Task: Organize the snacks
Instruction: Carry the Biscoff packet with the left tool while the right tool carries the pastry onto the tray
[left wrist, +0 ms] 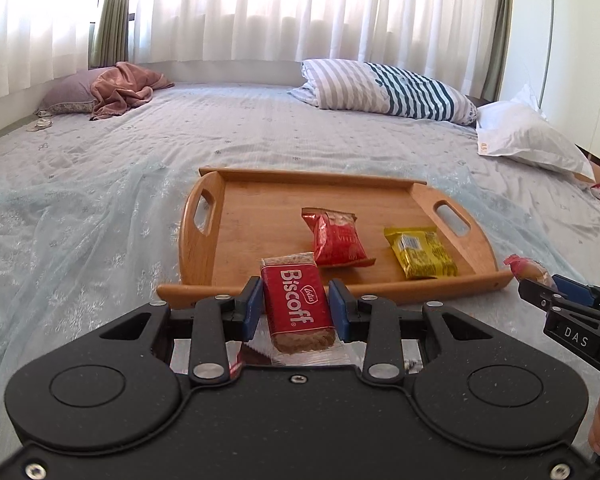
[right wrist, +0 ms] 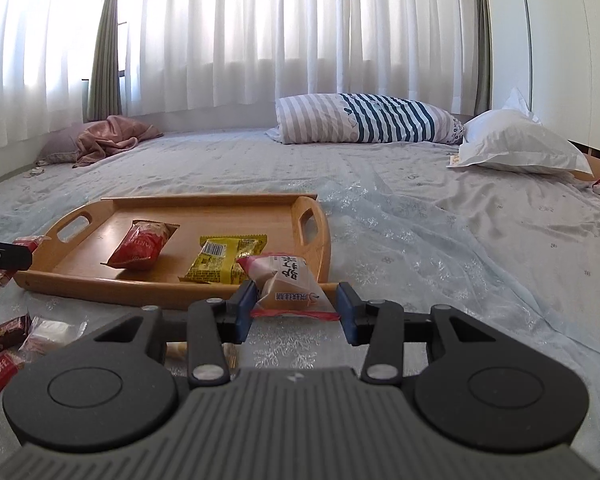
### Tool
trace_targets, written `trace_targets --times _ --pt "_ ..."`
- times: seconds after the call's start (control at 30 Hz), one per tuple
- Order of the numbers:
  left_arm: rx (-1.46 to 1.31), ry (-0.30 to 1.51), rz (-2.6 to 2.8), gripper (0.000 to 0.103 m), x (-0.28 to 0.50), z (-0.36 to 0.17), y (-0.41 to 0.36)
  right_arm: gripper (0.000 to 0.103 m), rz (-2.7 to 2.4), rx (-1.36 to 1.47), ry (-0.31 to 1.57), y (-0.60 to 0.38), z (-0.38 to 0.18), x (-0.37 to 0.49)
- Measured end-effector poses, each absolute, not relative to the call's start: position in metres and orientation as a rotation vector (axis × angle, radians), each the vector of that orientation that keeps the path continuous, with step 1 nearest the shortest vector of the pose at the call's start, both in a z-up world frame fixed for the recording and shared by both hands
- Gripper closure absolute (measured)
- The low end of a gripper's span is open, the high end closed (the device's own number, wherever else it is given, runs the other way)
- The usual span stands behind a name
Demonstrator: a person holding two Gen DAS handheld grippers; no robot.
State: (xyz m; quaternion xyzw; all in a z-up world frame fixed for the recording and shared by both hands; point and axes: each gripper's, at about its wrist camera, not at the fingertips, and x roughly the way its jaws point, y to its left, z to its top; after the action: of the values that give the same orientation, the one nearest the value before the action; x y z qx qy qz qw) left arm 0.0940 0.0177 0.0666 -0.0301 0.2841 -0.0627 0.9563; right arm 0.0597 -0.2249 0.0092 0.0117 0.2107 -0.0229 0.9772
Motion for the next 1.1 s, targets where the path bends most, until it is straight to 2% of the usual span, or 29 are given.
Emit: trace_targets --times 0.73,1.1 --pt "-0.142 0.636 -0.087 0.069 0.199 0.043 0.021 0.055 -0.097 0.006 0.530 -0.218 -0.008 0.157" --pt "-0.104 0.679 -0.058 0.069 0.224 0.023 0.014 0.055 -0.080 0.008 0.542 -0.214 -0.012 0.168"
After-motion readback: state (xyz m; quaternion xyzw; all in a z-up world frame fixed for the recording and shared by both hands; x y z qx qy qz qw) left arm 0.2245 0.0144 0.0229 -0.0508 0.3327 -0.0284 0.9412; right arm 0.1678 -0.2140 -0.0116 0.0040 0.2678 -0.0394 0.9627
